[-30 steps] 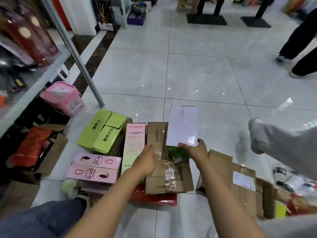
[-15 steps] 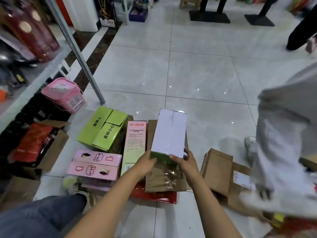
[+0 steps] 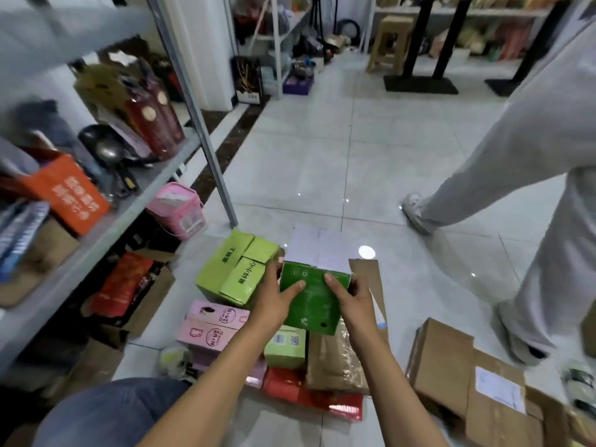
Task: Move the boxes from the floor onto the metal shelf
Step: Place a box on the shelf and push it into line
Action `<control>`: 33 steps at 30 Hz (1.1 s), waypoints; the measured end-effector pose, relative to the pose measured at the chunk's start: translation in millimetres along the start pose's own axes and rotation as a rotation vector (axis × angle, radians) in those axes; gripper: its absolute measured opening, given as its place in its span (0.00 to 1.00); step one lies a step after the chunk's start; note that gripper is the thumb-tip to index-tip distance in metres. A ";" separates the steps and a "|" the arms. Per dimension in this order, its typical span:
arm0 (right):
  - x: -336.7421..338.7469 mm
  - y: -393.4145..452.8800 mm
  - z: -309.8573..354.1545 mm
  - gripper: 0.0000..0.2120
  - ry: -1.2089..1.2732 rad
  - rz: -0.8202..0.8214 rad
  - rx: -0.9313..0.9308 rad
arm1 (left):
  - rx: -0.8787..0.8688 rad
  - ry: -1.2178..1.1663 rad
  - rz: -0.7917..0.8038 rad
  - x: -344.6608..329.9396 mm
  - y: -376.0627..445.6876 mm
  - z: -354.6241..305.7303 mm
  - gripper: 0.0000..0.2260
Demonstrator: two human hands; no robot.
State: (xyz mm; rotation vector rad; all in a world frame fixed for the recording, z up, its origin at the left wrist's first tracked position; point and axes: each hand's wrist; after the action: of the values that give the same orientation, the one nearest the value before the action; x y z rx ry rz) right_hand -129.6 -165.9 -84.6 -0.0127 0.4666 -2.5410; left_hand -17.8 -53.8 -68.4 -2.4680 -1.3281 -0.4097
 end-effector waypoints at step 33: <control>-389.4 -296.2 294.9 0.26 0.108 0.997 0.683 | -0.402 0.187 -1.091 501.9 -204.7 -211.2 0.15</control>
State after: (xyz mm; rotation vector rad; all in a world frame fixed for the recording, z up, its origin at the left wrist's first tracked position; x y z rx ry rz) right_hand 77.7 174.9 324.3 0.4835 -0.3266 -1.5911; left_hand 53.9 347.7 346.5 -1.6226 -2.5873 -1.1890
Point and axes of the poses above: each hand's wrist, its own y-axis towards the middle knuckle, its own x-axis out of the back of the hand, z = x × y, and after that the axes turned 2 degrees about -z, right-handed
